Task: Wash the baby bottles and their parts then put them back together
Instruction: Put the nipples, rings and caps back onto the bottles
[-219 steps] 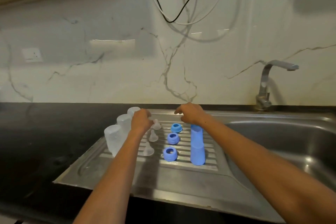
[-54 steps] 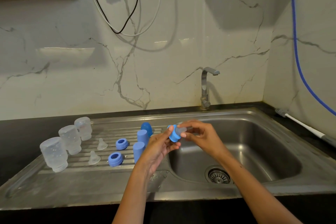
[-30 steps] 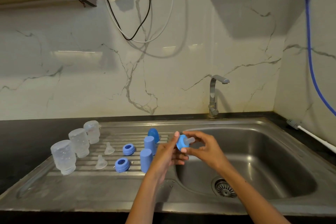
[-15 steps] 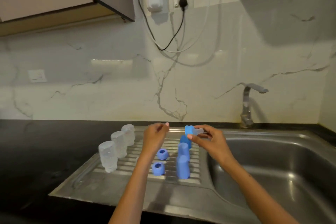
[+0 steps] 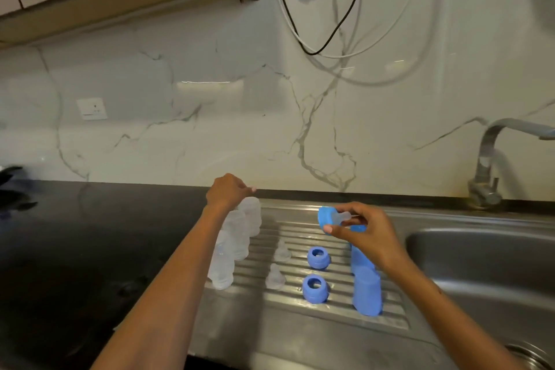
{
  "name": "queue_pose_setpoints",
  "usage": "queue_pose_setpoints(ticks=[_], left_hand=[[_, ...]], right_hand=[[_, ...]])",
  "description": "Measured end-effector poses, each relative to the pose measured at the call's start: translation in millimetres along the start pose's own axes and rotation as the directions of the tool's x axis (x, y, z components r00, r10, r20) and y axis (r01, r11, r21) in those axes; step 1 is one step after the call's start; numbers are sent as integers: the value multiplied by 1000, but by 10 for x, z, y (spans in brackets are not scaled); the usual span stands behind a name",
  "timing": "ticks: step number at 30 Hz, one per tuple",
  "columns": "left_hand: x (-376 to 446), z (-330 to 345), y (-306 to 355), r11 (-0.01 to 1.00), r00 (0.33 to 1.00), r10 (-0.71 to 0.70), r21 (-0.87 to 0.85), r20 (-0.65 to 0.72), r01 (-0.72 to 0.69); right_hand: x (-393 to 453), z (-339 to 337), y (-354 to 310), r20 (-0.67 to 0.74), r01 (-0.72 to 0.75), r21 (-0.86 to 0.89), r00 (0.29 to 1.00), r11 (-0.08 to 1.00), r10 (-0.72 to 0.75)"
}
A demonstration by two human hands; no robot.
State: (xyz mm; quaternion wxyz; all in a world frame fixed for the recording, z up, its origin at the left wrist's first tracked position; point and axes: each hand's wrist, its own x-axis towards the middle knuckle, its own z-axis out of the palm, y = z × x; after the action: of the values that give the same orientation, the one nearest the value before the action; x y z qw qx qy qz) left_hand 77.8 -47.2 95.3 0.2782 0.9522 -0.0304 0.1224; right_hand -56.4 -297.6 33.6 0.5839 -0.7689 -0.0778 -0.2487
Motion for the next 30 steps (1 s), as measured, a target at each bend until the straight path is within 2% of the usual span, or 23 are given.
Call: queue_pose_setpoints(ticks=[6, 16, 22, 26, 30], left_hand=[[171, 172, -120, 954, 989, -62, 300, 132, 20], [266, 319, -18, 922, 994, -88, 383, 72, 54], [185, 221, 368, 976, 1000, 9, 219, -28, -3], [-27, 141, 854, 994, 991, 110, -18, -79, -111], [-386, 222, 1358, 942, 980, 188, -268, -72, -200]], right_hand=[[-55, 23, 47, 12, 6, -30, 1000, 1000, -5], [-50, -1, 96, -1, 2, -26, 1000, 1000, -2], [-58, -175, 139, -49, -17, -33, 999, 999, 15], [-105, -520, 62, -97, -18, -76, 995, 997, 11], [-182, -992, 24, -193, -40, -86, 981, 996, 23]])
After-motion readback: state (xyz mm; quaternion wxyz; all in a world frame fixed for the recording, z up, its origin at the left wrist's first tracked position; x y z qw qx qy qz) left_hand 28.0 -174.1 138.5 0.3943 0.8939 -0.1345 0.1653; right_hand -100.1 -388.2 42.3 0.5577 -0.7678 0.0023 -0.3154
